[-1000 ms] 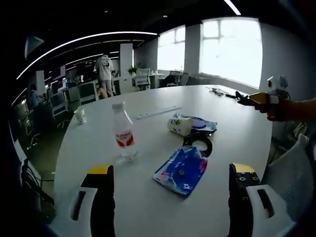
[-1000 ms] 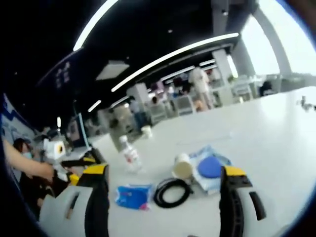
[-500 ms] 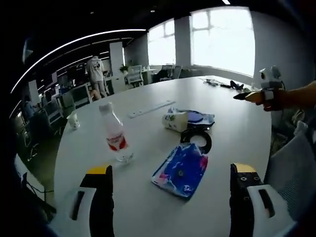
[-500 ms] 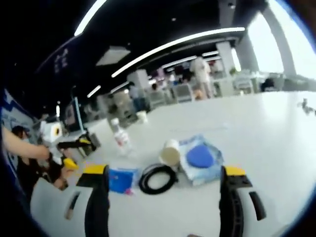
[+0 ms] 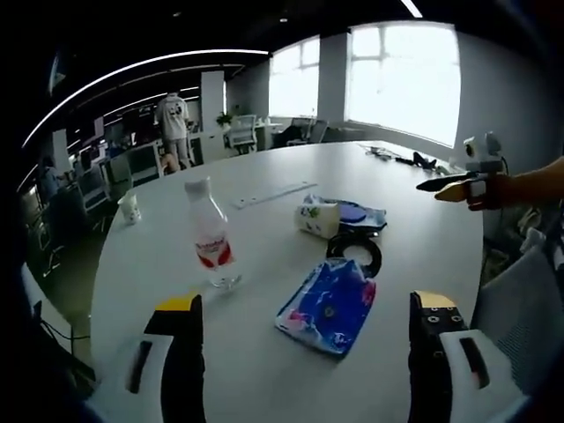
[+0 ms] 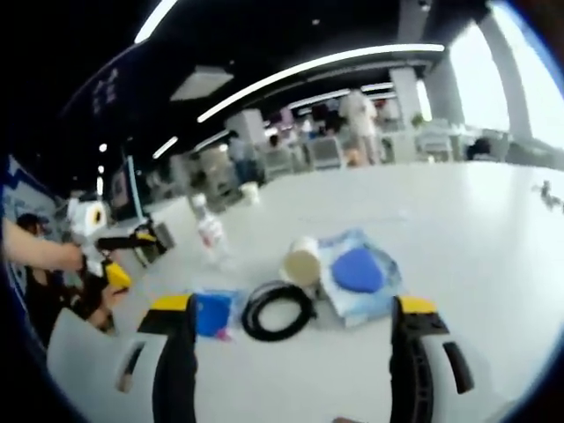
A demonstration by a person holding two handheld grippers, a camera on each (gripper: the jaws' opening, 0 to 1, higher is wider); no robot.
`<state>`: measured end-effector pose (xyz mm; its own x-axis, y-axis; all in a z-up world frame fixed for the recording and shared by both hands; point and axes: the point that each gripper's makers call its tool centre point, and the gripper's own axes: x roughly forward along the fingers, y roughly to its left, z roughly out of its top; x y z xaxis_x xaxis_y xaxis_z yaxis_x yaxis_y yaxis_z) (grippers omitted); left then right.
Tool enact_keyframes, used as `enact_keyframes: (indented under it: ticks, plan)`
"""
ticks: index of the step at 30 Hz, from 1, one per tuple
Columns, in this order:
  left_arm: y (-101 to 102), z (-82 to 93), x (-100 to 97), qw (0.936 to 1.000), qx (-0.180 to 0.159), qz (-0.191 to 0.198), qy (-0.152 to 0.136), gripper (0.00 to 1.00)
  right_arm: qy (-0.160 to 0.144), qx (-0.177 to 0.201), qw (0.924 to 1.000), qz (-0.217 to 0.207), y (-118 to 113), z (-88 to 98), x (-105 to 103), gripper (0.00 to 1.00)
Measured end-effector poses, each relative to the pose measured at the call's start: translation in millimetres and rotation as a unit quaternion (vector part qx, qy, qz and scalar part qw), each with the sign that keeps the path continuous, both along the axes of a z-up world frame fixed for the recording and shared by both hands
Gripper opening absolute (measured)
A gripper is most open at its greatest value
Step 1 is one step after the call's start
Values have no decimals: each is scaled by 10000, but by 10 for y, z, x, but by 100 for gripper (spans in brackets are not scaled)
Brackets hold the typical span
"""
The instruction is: Arrange the tabletop items into an orderly group along one side of the table until the central work area is clear of visible clutter.
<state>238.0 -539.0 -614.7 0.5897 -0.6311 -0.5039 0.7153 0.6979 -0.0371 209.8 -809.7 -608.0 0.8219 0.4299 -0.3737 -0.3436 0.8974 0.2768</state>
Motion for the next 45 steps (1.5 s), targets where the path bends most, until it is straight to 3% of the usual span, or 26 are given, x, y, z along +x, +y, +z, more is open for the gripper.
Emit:
enact_keyframes:
  ticks: [3, 8, 20, 37, 45]
  plan:
    - [18, 9, 24, 10000, -25, 12, -6, 97, 40, 216, 9996, -148, 49, 5, 44, 88]
    - [50, -27, 60, 9999, -104, 79, 62, 97, 95, 28, 10000, 1, 213, -97, 106, 87]
    - [100, -62, 42, 9997, -95, 185, 91, 96, 275, 394, 9988, 106, 419, -231, 342, 84]
    - [222, -31, -22, 9994, -12, 306, 131, 96, 446, 930, 9947, 2, 691, -276, 647, 80]
    - [272, -42, -79, 9992, -7, 364, 156, 96, 771, 1191, 9898, -143, 804, -433, 819, 78]
